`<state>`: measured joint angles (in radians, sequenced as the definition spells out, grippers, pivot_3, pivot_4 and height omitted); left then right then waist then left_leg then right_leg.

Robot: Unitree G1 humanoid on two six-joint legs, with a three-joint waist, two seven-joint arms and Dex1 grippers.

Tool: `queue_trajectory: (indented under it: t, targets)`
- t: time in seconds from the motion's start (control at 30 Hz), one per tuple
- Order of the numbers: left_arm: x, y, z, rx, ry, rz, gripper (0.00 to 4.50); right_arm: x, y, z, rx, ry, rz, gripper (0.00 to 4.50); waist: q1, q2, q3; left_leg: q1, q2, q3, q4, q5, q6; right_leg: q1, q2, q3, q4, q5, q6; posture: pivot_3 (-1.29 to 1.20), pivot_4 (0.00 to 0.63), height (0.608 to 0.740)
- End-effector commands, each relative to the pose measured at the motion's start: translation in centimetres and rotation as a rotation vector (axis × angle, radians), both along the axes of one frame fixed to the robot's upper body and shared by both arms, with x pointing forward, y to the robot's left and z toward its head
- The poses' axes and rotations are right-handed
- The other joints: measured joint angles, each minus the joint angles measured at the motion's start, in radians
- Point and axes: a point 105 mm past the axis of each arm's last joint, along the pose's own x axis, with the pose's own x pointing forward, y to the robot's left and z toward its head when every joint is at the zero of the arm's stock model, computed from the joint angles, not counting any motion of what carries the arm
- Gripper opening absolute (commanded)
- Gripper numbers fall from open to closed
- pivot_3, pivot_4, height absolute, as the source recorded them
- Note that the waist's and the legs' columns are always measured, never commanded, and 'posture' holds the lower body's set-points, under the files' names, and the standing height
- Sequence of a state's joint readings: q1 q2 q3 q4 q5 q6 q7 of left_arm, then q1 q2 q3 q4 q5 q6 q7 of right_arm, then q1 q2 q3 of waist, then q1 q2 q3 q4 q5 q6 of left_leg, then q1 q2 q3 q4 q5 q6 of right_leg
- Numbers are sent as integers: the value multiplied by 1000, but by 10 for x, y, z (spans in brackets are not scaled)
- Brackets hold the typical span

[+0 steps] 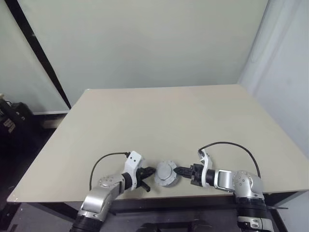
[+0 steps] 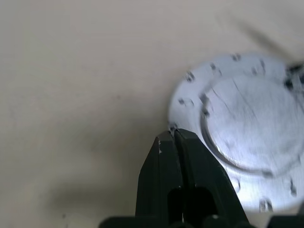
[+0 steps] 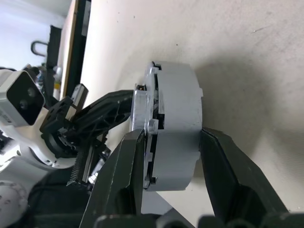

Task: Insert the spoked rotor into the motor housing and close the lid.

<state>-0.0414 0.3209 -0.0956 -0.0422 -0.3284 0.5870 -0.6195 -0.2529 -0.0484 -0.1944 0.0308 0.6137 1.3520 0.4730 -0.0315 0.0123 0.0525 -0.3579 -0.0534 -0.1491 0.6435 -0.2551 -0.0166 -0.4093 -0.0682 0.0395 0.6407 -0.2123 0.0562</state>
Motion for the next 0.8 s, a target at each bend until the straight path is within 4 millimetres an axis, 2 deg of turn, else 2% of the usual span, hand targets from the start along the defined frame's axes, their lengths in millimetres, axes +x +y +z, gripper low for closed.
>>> queue_trajectory:
  t: [0.03,0.33,0.8]
  targets:
    - [7,14,11,-116,28,105,0,0,3,1,51,26,-17,1431,-2,0,0,0,0,0,0,0,0,0,0,0,0,0,1,0,0,740]
    - [2,42,23,-405,187,251,0,3,10,4,183,82,-71,1425,-19,-1,2,-1,0,-1,-1,0,0,-2,0,0,0,1,2,0,0,740]
    - [-18,33,25,-688,383,236,0,6,27,22,369,87,-105,1378,-19,-1,3,-2,0,0,-1,0,0,-2,0,0,0,1,2,0,0,740]
